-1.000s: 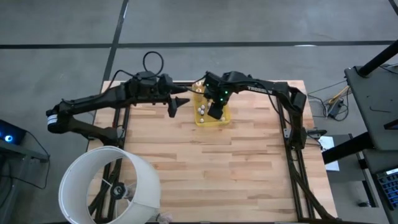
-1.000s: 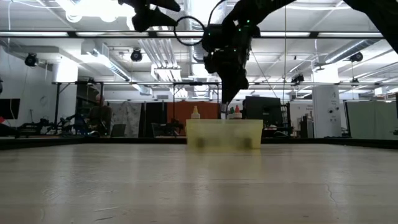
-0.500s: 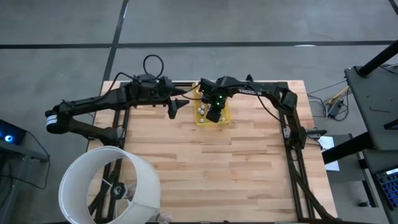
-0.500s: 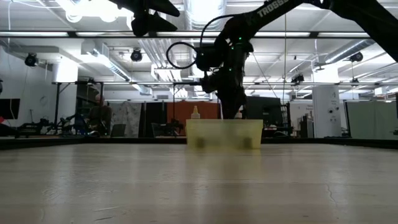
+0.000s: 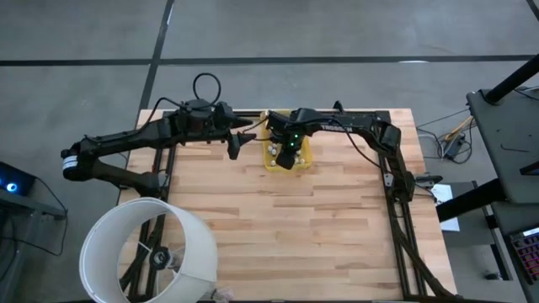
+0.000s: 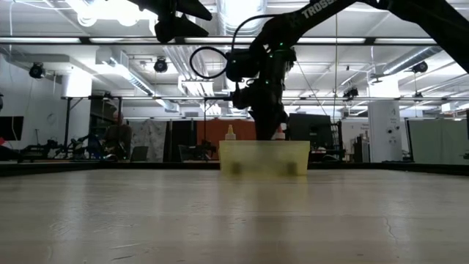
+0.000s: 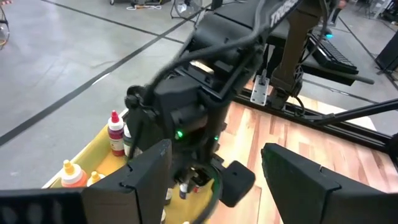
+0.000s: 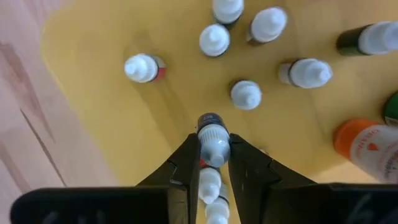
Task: Pick & Place food coloring
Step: Put the small dark blue food coloring bottle into the yellow bin
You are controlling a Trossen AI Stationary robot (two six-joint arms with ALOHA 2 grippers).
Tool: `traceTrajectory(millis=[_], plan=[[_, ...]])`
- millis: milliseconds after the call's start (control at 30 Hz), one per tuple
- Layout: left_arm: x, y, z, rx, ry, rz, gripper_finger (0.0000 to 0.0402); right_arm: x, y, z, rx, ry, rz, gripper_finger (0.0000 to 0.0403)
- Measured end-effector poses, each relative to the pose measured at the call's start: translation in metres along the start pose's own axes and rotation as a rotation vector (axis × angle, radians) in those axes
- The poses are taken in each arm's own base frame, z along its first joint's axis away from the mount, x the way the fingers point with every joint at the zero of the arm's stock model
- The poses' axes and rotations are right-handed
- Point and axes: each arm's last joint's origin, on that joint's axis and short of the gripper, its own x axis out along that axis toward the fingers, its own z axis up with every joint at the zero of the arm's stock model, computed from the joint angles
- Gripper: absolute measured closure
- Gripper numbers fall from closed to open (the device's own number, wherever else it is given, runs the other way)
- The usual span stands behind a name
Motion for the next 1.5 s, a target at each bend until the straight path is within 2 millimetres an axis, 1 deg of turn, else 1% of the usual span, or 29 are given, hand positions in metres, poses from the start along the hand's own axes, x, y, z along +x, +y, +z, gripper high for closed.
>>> traceTrajectory(millis=[233, 633, 933, 1300, 1500], plan=[[0.0, 0.0, 0.0, 0.0, 0.0, 0.003, 0.018, 0.007, 0.012, -0.003, -0.029, -0.003, 0.001, 0.0344], [0.0, 0.0, 0.0, -0.001, 0.0, 0.003, 0.018, 0.018, 0.011, -0.005, 0.014, -0.018, 0.003, 0.0344], [0.0, 0.0, 0.0, 0.0, -0.001, 0.003, 0.018, 0.028, 0.01, -0.012, 0.023, 0.003, 0.001, 0.0344], [0.0, 0.0, 0.0, 0.001, -0.004, 0.002, 0.018, 0.029, 0.009, -0.011, 0.023, -0.008, 0.002, 0.0343], [0.0, 0.0, 0.0, 0.002, -0.004, 0.002, 0.018, 0.029, 0.009, -0.011, 0.054, -0.013, 0.003, 0.0314]])
